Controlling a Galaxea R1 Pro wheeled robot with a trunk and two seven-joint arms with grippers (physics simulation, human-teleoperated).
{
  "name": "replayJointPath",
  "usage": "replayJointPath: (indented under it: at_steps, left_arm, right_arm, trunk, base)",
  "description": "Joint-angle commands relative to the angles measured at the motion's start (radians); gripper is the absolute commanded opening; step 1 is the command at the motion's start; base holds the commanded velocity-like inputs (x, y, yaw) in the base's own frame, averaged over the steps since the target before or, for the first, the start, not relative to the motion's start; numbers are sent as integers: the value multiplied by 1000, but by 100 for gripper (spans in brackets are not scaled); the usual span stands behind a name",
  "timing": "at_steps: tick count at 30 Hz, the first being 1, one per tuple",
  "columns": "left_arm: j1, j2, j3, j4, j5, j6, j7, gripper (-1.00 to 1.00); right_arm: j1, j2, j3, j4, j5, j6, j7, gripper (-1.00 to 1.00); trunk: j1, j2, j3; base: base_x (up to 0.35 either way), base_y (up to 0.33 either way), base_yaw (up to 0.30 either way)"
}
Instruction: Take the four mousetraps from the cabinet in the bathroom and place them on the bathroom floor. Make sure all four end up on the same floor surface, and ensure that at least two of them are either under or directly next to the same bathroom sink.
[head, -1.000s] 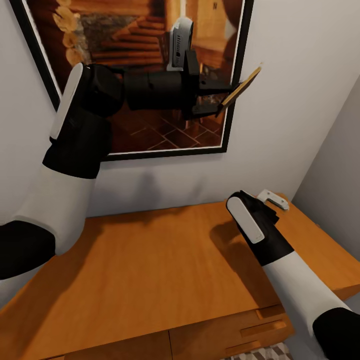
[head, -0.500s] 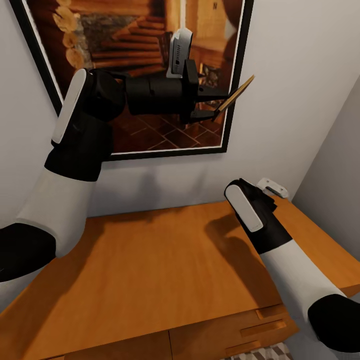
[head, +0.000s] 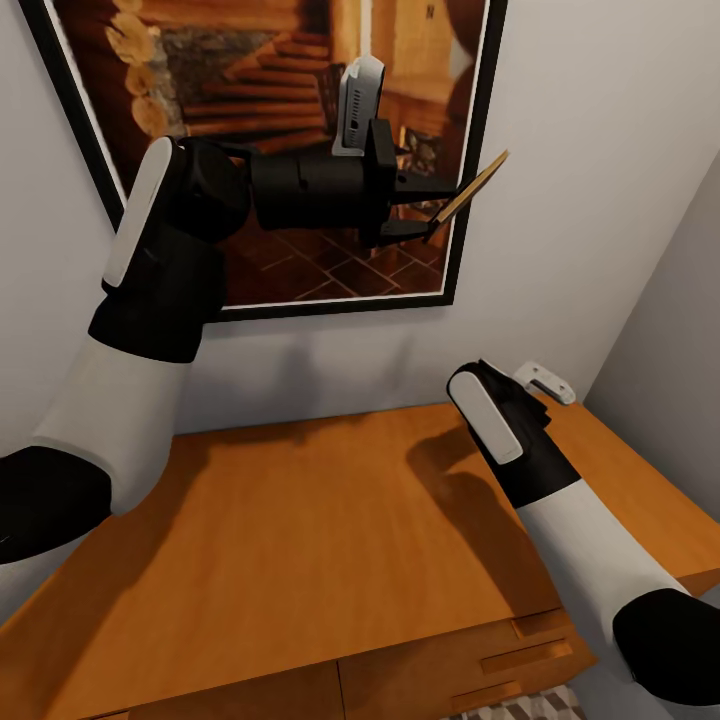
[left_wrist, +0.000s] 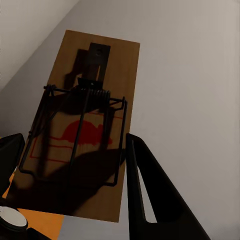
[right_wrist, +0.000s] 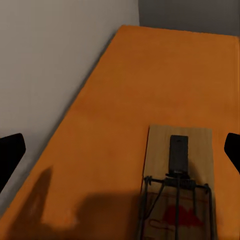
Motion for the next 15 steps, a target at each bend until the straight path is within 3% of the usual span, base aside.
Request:
replayJointPath:
  at_steps: [1, 15]
  left_arm:
    - [-1, 0, 1, 0, 8, 1, 9, -100]
    - [-1, -1, 3, -4, 10, 3, 8, -100]
  right_arm:
    - [-1, -1, 2, 1, -6, 5, -6, 100]
    - [5, -6, -56, 14, -6, -13, -6, 100]
  trunk:
    - [0, -1, -1]
    - [0, -1, -1]
  base:
    - [0, 0, 0]
    - [0, 0, 0]
